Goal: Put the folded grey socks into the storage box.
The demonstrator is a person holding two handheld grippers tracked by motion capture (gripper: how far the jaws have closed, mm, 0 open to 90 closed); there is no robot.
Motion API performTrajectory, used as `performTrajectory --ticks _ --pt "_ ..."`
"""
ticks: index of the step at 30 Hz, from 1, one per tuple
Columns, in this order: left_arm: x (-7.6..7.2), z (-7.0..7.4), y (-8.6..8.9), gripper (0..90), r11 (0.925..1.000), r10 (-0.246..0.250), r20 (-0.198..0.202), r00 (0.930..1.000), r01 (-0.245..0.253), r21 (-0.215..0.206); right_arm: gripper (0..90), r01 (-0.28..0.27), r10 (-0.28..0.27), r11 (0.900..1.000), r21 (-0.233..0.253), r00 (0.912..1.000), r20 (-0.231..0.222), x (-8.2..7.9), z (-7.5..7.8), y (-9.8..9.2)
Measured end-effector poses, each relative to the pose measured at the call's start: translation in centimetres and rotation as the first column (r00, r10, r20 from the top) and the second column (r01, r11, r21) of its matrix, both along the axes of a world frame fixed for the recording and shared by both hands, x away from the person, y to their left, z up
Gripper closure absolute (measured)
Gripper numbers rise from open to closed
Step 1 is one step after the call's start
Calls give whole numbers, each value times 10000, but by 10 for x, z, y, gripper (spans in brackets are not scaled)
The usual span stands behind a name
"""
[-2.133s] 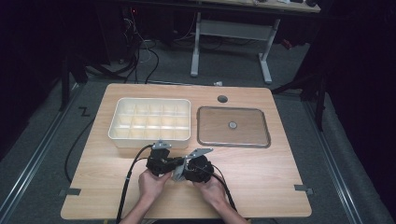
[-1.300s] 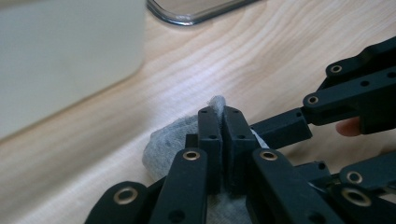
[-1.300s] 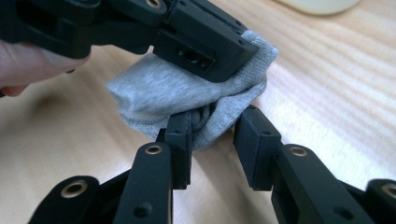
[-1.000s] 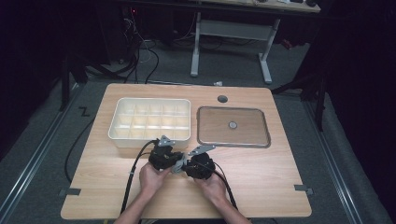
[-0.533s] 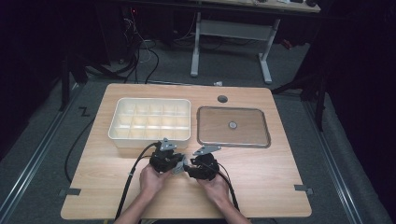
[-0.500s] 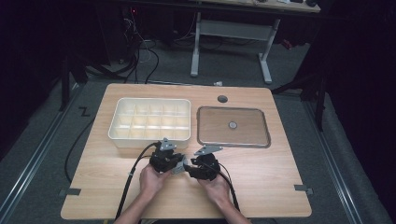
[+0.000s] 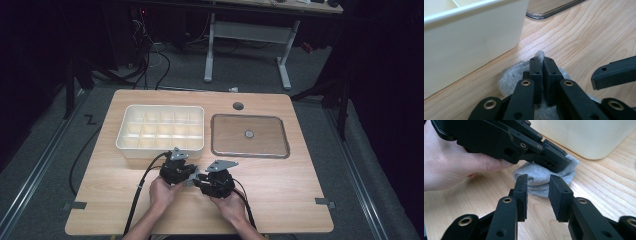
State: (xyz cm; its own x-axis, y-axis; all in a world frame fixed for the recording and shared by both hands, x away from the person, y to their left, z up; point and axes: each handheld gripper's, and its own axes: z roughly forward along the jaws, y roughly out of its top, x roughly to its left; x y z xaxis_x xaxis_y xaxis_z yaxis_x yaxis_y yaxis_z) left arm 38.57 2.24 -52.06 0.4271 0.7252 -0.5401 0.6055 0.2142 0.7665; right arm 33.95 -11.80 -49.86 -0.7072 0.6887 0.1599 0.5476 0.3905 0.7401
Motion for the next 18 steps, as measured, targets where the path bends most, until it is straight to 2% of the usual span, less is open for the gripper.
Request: performTrajectory --ticks 5,8,10,15,18 --pt "0 0 0 868 10000 -18 -72 10000 17 -76 734 -87 87 9997 -242 10000 -7 3 -3 4" --pt "1 1 1 866 9999 -23 -148 9999 21 -138 799 -175 171 9993 -342 9998 -119 5 -6 8" --pt "1 1 1 865 9999 -33 -166 9999 31 -156 857 -279 279 9981 -546 9996 -7 5 -8 10" --pt "1 1 2 864 9997 -99 -185 9998 95 -204 880 -402 392 9955 -860 9991 -131 6 -14 12" --pt "0 1 2 863 9996 -150 -197 9997 145 -254 886 -478 440 9933 -1050 9983 -386 8 -22 11"
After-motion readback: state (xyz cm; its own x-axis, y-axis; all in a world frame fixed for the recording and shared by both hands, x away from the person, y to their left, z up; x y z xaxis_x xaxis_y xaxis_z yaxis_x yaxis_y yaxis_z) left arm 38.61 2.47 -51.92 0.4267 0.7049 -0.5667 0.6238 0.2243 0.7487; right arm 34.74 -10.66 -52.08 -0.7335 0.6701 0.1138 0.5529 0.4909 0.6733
